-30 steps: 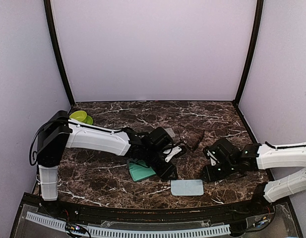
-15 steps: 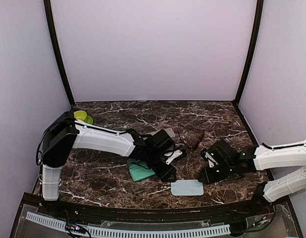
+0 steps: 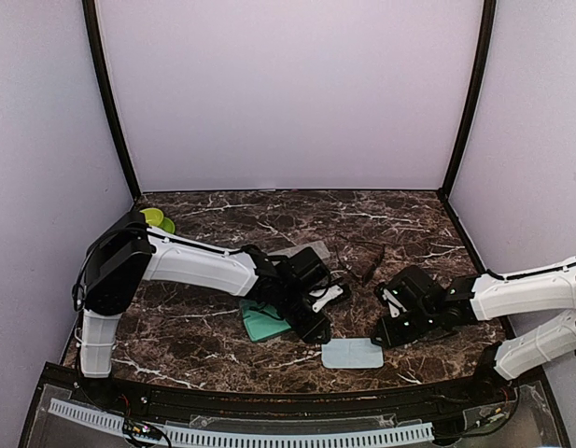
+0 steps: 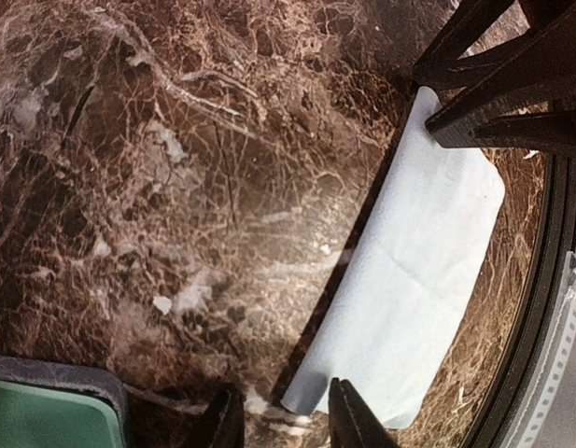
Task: Organize the sunglasses
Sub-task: Pick up the folded cleaning cloth from the center of the board.
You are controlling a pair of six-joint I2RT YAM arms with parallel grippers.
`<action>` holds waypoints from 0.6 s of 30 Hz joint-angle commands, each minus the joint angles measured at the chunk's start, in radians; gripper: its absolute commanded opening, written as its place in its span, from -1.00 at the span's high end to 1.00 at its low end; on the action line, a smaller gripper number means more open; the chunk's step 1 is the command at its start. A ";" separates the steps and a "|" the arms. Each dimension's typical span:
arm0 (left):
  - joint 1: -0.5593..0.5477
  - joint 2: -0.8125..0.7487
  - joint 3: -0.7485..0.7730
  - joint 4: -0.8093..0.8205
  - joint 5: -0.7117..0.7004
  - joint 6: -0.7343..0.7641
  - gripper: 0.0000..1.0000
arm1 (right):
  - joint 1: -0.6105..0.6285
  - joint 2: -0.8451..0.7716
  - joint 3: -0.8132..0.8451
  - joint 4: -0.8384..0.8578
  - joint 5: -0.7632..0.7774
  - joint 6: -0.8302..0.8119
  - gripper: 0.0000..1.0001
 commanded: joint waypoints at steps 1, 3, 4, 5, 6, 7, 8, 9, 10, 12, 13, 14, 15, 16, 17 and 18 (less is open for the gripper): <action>0.000 0.005 0.018 -0.016 0.021 0.010 0.36 | -0.009 0.005 -0.012 0.026 -0.006 -0.010 0.44; -0.002 0.010 0.018 -0.015 0.028 0.007 0.38 | -0.009 0.003 -0.011 0.023 -0.008 -0.011 0.45; -0.003 0.012 0.017 -0.014 0.030 0.007 0.39 | -0.009 0.002 -0.012 0.023 -0.008 -0.011 0.46; -0.006 0.012 0.016 -0.013 0.030 0.006 0.40 | -0.009 0.002 -0.013 0.024 -0.006 -0.011 0.46; -0.007 0.015 0.016 -0.013 0.031 0.006 0.41 | -0.009 0.003 -0.013 0.025 -0.006 -0.011 0.47; -0.008 0.017 0.017 -0.010 0.033 0.005 0.43 | -0.008 0.004 -0.014 0.025 -0.007 -0.011 0.48; -0.008 0.019 0.017 -0.008 0.036 0.004 0.45 | -0.008 0.005 -0.013 0.026 -0.010 -0.011 0.49; -0.009 0.022 0.019 -0.008 0.036 0.005 0.46 | -0.008 0.007 -0.012 0.026 -0.010 -0.012 0.50; -0.009 0.023 0.019 -0.007 0.036 0.003 0.47 | -0.009 0.006 -0.013 0.026 -0.010 -0.011 0.50; -0.009 0.023 0.019 -0.005 0.036 0.002 0.49 | -0.009 0.006 -0.016 0.025 -0.008 -0.013 0.51; -0.009 0.024 0.019 -0.005 0.036 0.001 0.51 | -0.009 0.007 -0.016 0.026 -0.008 -0.014 0.52; -0.009 0.024 0.019 -0.005 0.036 0.000 0.52 | -0.009 0.007 -0.015 0.026 -0.008 -0.013 0.53; -0.009 0.025 0.019 -0.005 0.035 0.000 0.54 | -0.009 0.010 -0.016 0.026 -0.009 -0.013 0.54; -0.009 0.026 0.020 -0.005 0.033 0.000 0.55 | -0.009 0.009 -0.016 0.028 -0.009 -0.014 0.55; -0.009 0.025 0.019 -0.006 0.033 0.001 0.56 | -0.009 0.010 -0.016 0.028 -0.009 -0.014 0.56; -0.011 0.027 0.019 -0.004 0.033 0.000 0.58 | -0.009 0.010 -0.016 0.029 -0.009 -0.014 0.57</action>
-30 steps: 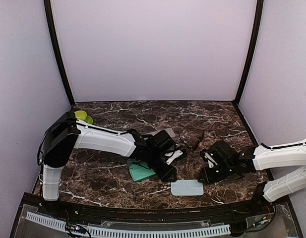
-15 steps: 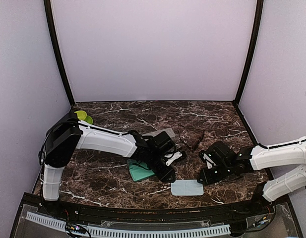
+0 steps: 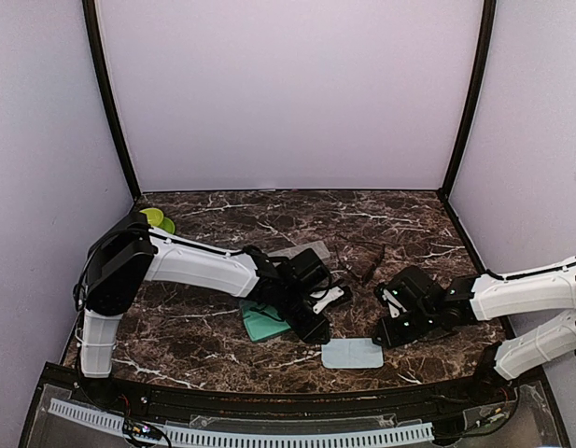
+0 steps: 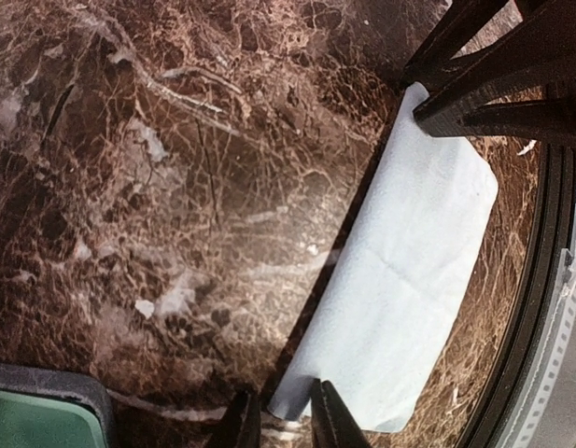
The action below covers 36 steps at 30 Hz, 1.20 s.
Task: Organize the sunglasses
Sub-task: Pick up the folded cleaning cloth from the center of the board.
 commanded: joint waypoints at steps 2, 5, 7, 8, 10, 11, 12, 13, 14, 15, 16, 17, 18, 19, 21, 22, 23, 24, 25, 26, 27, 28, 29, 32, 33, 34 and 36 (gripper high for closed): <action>-0.008 0.020 0.019 -0.008 0.014 0.002 0.61 | -0.009 0.009 -0.014 0.030 -0.006 -0.010 0.60; -0.008 0.020 0.017 -0.003 0.027 0.000 0.65 | -0.009 0.013 -0.014 0.034 -0.008 -0.011 0.63; -0.010 0.020 0.015 -0.002 0.029 -0.002 0.70 | -0.009 0.015 -0.014 0.035 -0.009 -0.012 0.66; -0.010 0.019 0.014 -0.001 0.030 -0.002 0.72 | -0.009 0.017 -0.015 0.034 -0.010 -0.011 0.67; -0.011 0.019 0.015 -0.001 0.030 -0.005 0.75 | -0.009 0.019 -0.013 0.035 -0.009 -0.012 0.70; -0.011 0.018 0.016 -0.001 0.028 -0.009 0.77 | -0.008 0.019 -0.012 0.036 -0.009 -0.014 0.72; -0.011 0.018 0.018 -0.003 0.026 -0.013 0.79 | -0.007 0.019 -0.012 0.035 -0.009 -0.014 0.74; -0.011 0.018 0.020 -0.005 0.027 -0.016 0.82 | -0.009 0.020 -0.012 0.035 -0.009 -0.014 0.77; -0.011 0.018 0.022 -0.009 0.029 -0.017 0.84 | -0.009 0.020 -0.012 0.035 -0.008 -0.014 0.79; -0.011 0.018 0.024 -0.011 0.029 -0.018 0.87 | -0.008 0.020 -0.010 0.035 -0.010 -0.015 0.82; -0.011 0.017 0.026 -0.014 0.028 -0.020 0.90 | -0.009 0.019 -0.010 0.034 -0.011 -0.016 0.85; -0.011 0.017 0.027 -0.013 0.027 -0.020 0.92 | -0.009 0.018 -0.008 0.033 -0.010 -0.017 0.87; -0.012 0.017 0.029 -0.014 0.027 -0.021 0.95 | -0.009 0.016 -0.008 0.033 -0.007 -0.017 0.90; -0.013 0.016 0.031 -0.014 0.027 -0.023 0.99 | -0.008 0.012 -0.009 0.029 -0.004 -0.018 0.93; -0.013 0.014 0.034 -0.015 0.025 -0.026 1.00 | -0.009 0.000 -0.006 0.023 0.004 -0.017 0.99; -0.013 0.013 0.035 -0.017 0.024 -0.029 1.00 | -0.008 -0.007 -0.005 0.018 0.009 -0.017 1.00; -0.013 0.011 0.035 -0.017 0.023 -0.032 1.00 | -0.008 -0.014 -0.005 0.015 0.015 -0.018 1.00; -0.013 0.009 0.037 -0.015 0.022 -0.036 1.00 | -0.008 -0.022 -0.004 0.011 0.021 -0.021 1.00; -0.013 0.007 0.038 -0.017 0.021 -0.041 1.00 | -0.008 -0.028 -0.001 0.011 0.026 -0.025 1.00; -0.013 0.004 0.040 -0.016 0.021 -0.046 1.00 | -0.008 -0.036 0.000 0.011 0.030 -0.030 1.00; -0.013 0.002 0.040 -0.014 0.021 -0.050 1.00 | -0.008 -0.042 0.000 0.014 0.028 -0.034 1.00; -0.013 -0.002 0.041 -0.011 0.021 -0.057 1.00 | -0.007 -0.046 0.000 0.017 0.027 -0.038 1.00; -0.013 -0.004 0.041 -0.008 0.021 -0.063 1.00 | -0.007 -0.050 0.001 0.020 0.025 -0.042 1.00; -0.013 -0.016 0.042 -0.008 0.014 -0.077 1.00 | -0.007 -0.055 0.011 0.017 0.023 -0.055 1.00; -0.014 -0.022 0.041 -0.009 0.011 -0.080 1.00 | -0.007 -0.054 0.014 0.016 0.023 -0.060 1.00; -0.014 -0.028 0.038 -0.009 0.007 -0.084 1.00 | -0.007 -0.053 0.018 0.013 0.024 -0.064 1.00; -0.014 -0.044 0.032 -0.008 -0.007 -0.091 1.00 | -0.007 -0.048 0.027 0.008 0.029 -0.075 1.00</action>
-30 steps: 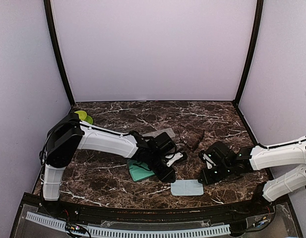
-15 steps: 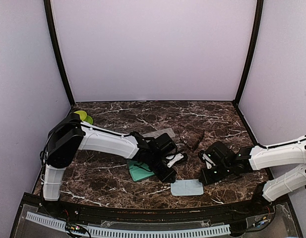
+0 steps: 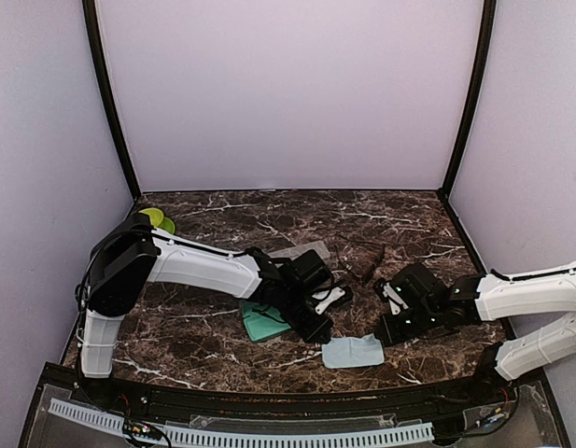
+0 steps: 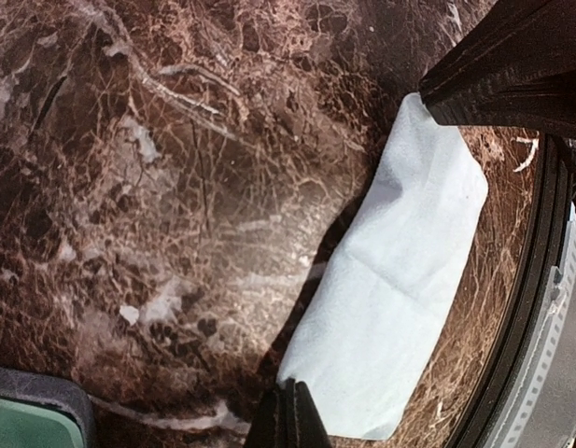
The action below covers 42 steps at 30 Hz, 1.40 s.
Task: Organize the sunglasses
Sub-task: Pick up the folded cleaning cloth from the center of the board, then place the folded cleaning cloth in the sunglasses case.
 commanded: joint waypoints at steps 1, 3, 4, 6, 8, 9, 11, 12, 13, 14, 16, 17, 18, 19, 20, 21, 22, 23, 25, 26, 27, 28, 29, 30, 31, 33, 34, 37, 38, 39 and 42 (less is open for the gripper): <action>-0.008 -0.067 0.012 -0.013 -0.029 -0.027 1.00 | -0.004 -0.003 0.032 -0.004 0.025 -0.037 1.00; -0.008 -0.092 -0.005 -0.012 -0.049 -0.034 1.00 | -0.003 0.000 0.042 -0.002 0.035 -0.047 1.00; -0.008 -0.108 -0.014 -0.009 -0.058 -0.037 1.00 | -0.004 0.003 0.048 -0.002 0.038 -0.053 1.00; -0.008 -0.138 -0.034 0.001 -0.067 -0.043 1.00 | -0.004 0.007 0.061 0.006 0.036 -0.069 1.00; -0.008 -0.164 -0.060 0.020 -0.075 -0.051 1.00 | -0.004 0.010 0.076 0.022 0.026 -0.085 1.00; -0.009 -0.173 -0.068 0.024 -0.080 -0.054 1.00 | -0.003 0.013 0.085 0.029 0.024 -0.093 1.00; -0.008 -0.189 -0.080 0.021 -0.092 -0.062 1.00 | -0.003 0.021 0.102 0.039 0.023 -0.108 1.00; -0.008 -0.199 -0.087 0.022 -0.099 -0.065 1.00 | -0.003 0.030 0.113 0.042 0.022 -0.116 1.00; -0.009 -0.209 -0.096 0.024 -0.105 -0.067 1.00 | -0.003 0.037 0.122 0.044 0.021 -0.123 1.00; -0.008 -0.220 -0.105 0.028 -0.110 -0.069 1.00 | -0.004 0.046 0.135 0.048 0.019 -0.129 1.00; -0.009 -0.239 -0.119 0.027 -0.122 -0.073 1.00 | -0.004 0.062 0.156 0.060 0.012 -0.142 1.00; -0.009 -0.250 -0.124 0.022 -0.130 -0.074 1.00 | -0.004 0.069 0.165 0.068 0.007 -0.150 1.00; -0.009 -0.258 -0.127 0.017 -0.134 -0.075 1.00 | -0.003 0.074 0.176 0.073 0.005 -0.154 1.00; -0.008 -0.264 -0.132 0.011 -0.141 -0.078 1.00 | -0.003 0.081 0.186 0.078 0.003 -0.158 1.00; -0.008 -0.274 -0.137 0.004 -0.148 -0.081 1.00 | -0.002 0.086 0.196 0.088 -0.004 -0.165 1.00; -0.008 -0.284 -0.147 0.000 -0.156 -0.085 1.00 | -0.002 0.095 0.207 0.095 -0.011 -0.170 1.00; -0.008 -0.295 -0.156 -0.005 -0.166 -0.089 1.00 | -0.002 0.104 0.218 0.102 -0.018 -0.174 1.00; -0.008 -0.307 -0.165 -0.011 -0.177 -0.092 1.00 | -0.002 0.112 0.230 0.106 -0.025 -0.178 1.00; -0.008 -0.330 -0.189 -0.020 -0.200 -0.101 1.00 | -0.001 0.135 0.247 0.119 -0.040 -0.187 1.00; -0.008 -0.342 -0.201 -0.022 -0.213 -0.107 1.00 | 0.001 0.148 0.256 0.122 -0.045 -0.193 1.00; -0.008 -0.353 -0.214 -0.022 -0.224 -0.112 1.00 | 0.003 0.161 0.264 0.126 -0.048 -0.198 1.00; -0.008 -0.363 -0.223 -0.024 -0.233 -0.119 1.00 | 0.005 0.175 0.273 0.129 -0.053 -0.203 1.00; -0.008 -0.373 -0.235 -0.027 -0.241 -0.124 1.00 | 0.008 0.187 0.281 0.133 -0.056 -0.207 1.00; -0.008 -0.382 -0.243 -0.030 -0.248 -0.131 1.00 | 0.009 0.200 0.290 0.139 -0.059 -0.211 1.00; -0.008 -0.390 -0.253 -0.033 -0.253 -0.138 1.00 | 0.013 0.211 0.301 0.144 -0.064 -0.214 1.00; -0.008 -0.408 -0.273 -0.034 -0.262 -0.154 1.00 | 0.020 0.233 0.317 0.154 -0.076 -0.221 1.00; -0.007 -0.420 -0.284 -0.034 -0.268 -0.162 1.00 | 0.025 0.244 0.327 0.158 -0.081 -0.224 1.00; -0.008 -0.449 -0.310 -0.046 -0.286 -0.179 1.00 | 0.040 0.283 0.358 0.166 -0.093 -0.235 1.00; -0.008 -0.459 -0.317 -0.052 -0.295 -0.185 1.00 | 0.044 0.294 0.369 0.169 -0.096 -0.238 1.00; -0.008 -0.469 -0.327 -0.057 -0.305 -0.192 1.00 | 0.050 0.307 0.379 0.171 -0.097 -0.241 1.00; -0.005 -0.499 -0.356 -0.069 -0.336 -0.210 1.00 | 0.062 0.342 0.416 0.177 -0.102 -0.252 1.00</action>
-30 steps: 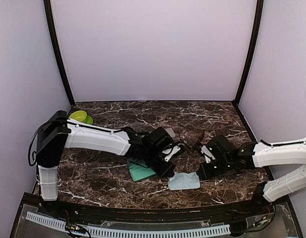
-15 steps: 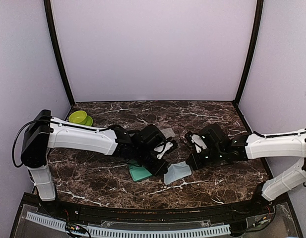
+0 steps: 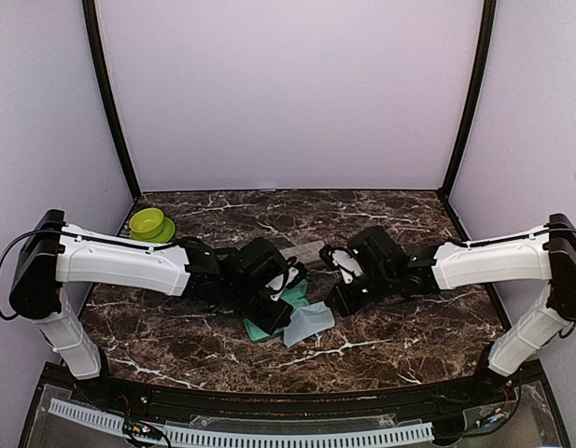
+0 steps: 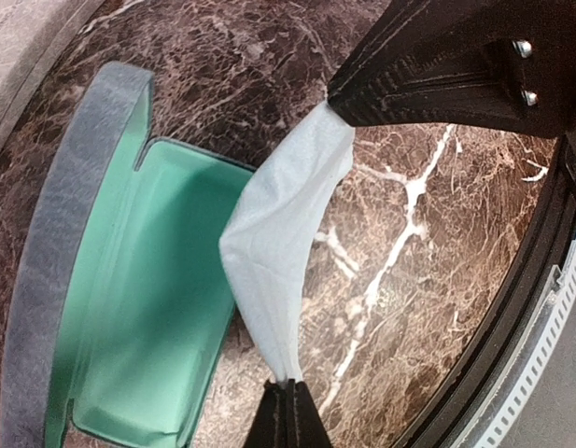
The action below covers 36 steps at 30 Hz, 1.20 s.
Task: Organize the sunglasses
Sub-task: Place the folded cleaning cloth in the sunglasses case.
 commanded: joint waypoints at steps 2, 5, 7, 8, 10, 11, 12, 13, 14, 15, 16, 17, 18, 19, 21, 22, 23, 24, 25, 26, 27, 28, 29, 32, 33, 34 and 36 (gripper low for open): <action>0.004 -0.091 -0.050 -0.049 -0.066 -0.049 1.00 | 0.024 0.064 0.086 0.051 -0.024 -0.033 1.00; 0.010 -0.106 -0.060 -0.073 -0.090 -0.051 1.00 | 0.031 0.103 0.120 0.051 -0.031 -0.042 1.00; 0.012 -0.111 -0.062 -0.097 -0.111 -0.051 1.00 | 0.035 0.128 0.140 0.051 -0.031 -0.046 1.00; 0.013 -0.114 -0.066 -0.105 -0.122 -0.051 1.00 | 0.035 0.138 0.148 0.053 -0.030 -0.047 1.00; 0.015 -0.121 -0.072 -0.121 -0.144 -0.049 1.00 | 0.037 0.154 0.163 0.056 -0.028 -0.049 1.00; 0.019 -0.124 -0.073 -0.130 -0.159 -0.050 1.00 | 0.038 0.162 0.169 0.059 -0.026 -0.050 1.00; 0.020 -0.126 -0.074 -0.138 -0.171 -0.047 1.00 | 0.038 0.169 0.175 0.061 -0.025 -0.049 1.00; 0.023 -0.129 -0.076 -0.145 -0.178 -0.045 1.00 | 0.041 0.175 0.179 0.065 -0.025 -0.049 1.00; 0.025 -0.130 -0.077 -0.148 -0.183 -0.044 1.00 | 0.041 0.180 0.185 0.067 -0.021 -0.047 1.00; 0.027 -0.131 -0.079 -0.150 -0.184 -0.042 1.00 | 0.041 0.186 0.188 0.073 -0.021 -0.045 1.00; 0.029 -0.130 -0.080 -0.150 -0.187 -0.038 1.00 | 0.043 0.191 0.191 0.076 -0.019 -0.045 1.00; 0.031 -0.129 -0.081 -0.153 -0.192 -0.036 1.00 | 0.044 0.197 0.195 0.079 -0.019 -0.044 1.00; 0.031 -0.127 -0.080 -0.158 -0.200 -0.036 1.00 | 0.047 0.202 0.199 0.082 -0.015 -0.044 1.00; 0.034 -0.126 -0.081 -0.162 -0.205 -0.033 1.00 | 0.048 0.205 0.200 0.086 -0.014 -0.043 1.00; 0.035 -0.122 -0.083 -0.162 -0.214 -0.028 1.00 | 0.051 0.212 0.200 0.100 -0.012 -0.039 1.00; 0.037 -0.120 -0.084 -0.162 -0.220 -0.025 1.00 | 0.052 0.215 0.200 0.104 -0.007 -0.037 1.00; 0.039 -0.117 -0.084 -0.162 -0.224 -0.021 1.00 | 0.053 0.219 0.199 0.111 -0.005 -0.036 1.00; 0.042 -0.114 -0.084 -0.161 -0.232 -0.019 1.00 | 0.054 0.221 0.199 0.114 -0.002 -0.034 1.00; 0.044 -0.111 -0.085 -0.159 -0.238 -0.015 1.00 | 0.055 0.222 0.198 0.118 0.006 -0.033 1.00; 0.046 -0.107 -0.084 -0.159 -0.240 -0.013 1.00 | 0.055 0.221 0.197 0.123 0.011 -0.032 1.00; 0.047 -0.102 -0.084 -0.156 -0.240 -0.011 1.00 | 0.055 0.221 0.197 0.127 0.014 -0.032 1.00; 0.049 -0.098 -0.084 -0.152 -0.238 -0.007 1.00 | 0.055 0.221 0.197 0.129 0.017 -0.031 1.00; 0.049 -0.093 -0.085 -0.147 -0.234 -0.004 1.00 | 0.055 0.222 0.198 0.130 0.020 -0.030 1.00; 0.049 -0.077 -0.085 -0.135 -0.219 -0.001 1.00 | 0.056 0.229 0.201 0.132 0.026 -0.031 1.00; 0.050 -0.072 -0.087 -0.131 -0.216 -0.001 1.00 | 0.055 0.232 0.202 0.130 0.029 -0.032 1.00; 0.049 -0.067 -0.088 -0.128 -0.214 0.000 1.00 | 0.055 0.237 0.203 0.128 0.032 -0.031 1.00; 0.049 -0.059 -0.088 -0.123 -0.211 0.002 1.00 | 0.055 0.244 0.206 0.124 0.034 -0.033 1.00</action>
